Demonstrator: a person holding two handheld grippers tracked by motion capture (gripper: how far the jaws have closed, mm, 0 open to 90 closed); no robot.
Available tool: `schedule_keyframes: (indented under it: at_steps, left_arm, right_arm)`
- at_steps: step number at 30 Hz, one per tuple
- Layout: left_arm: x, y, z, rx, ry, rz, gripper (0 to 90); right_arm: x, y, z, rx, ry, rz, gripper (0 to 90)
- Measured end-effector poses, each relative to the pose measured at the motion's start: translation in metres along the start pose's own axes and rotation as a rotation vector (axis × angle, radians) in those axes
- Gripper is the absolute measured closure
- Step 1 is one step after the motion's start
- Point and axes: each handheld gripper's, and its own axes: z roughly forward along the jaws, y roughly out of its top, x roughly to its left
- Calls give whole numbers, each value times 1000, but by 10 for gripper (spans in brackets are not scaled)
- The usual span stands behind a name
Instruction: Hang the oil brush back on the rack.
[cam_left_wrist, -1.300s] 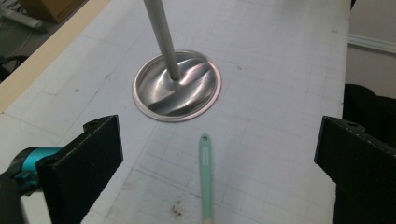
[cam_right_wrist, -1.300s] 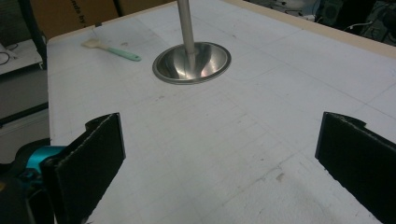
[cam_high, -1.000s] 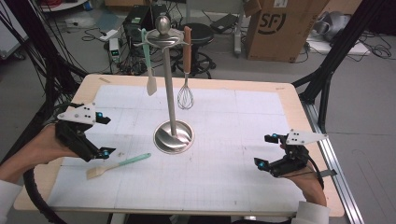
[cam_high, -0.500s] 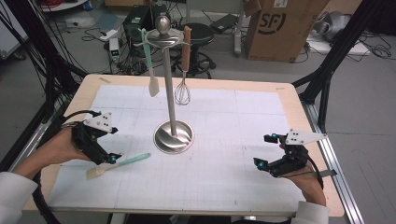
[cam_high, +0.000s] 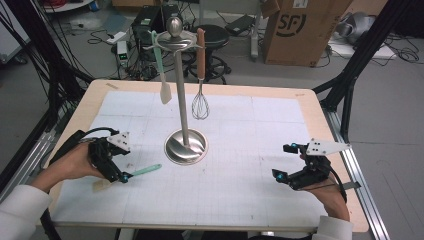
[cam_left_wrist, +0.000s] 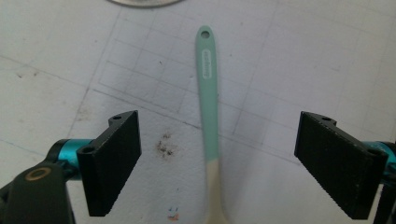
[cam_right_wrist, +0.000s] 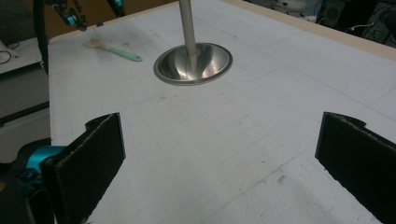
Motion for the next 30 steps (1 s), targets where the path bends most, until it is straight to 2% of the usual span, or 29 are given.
schedule_keyframes:
  at_steps: [5, 8, 11, 12, 15, 16, 18, 19, 20, 23, 30]
  left_arm:
    - [0, -1, 10, 32, 0, -19, 198]
    - [1, -1, 15, 57, -2, -15, 234]
    - [0, 0, 20, 109, 4, -2, 269]
    - [-1, 0, 22, 114, 4, -14, 287]
    - [-2, 2, 26, 131, 6, -13, 349]
    - [-1, 2, 26, 148, 8, 1, 356]
    - [-3, 2, 29, 153, 8, -8, 382]
    - [-2, 3, 29, 166, 4, 5, 398]
    - [-3, 3, 30, 167, -1, -7, 412]
    - [-3, 2, 33, 192, 1, -3, 459]
    - [-3, 1, 38, 220, 9, -27, 528]
  right_arm:
    - [0, 0, 1, 3, -1, -3, 2]
    - [0, 0, 1, 2, 2, -6, 3]
    - [0, 0, 1, 0, -1, -6, 3]
    - [0, 0, 1, 1, -1, -7, 2]
    - [0, 0, 1, 2, 1, -5, 2]
    - [0, 0, 1, 2, 1, -5, 3]
    - [0, 0, 1, 3, 0, -4, 2]
    - [0, 0, 1, 1, 0, -5, 2]
    - [0, 0, 1, 1, 1, -5, 2]
    - [-1, 0, 1, 1, 1, -5, 2]
    - [-1, 0, 1, -2, 0, -6, 3]
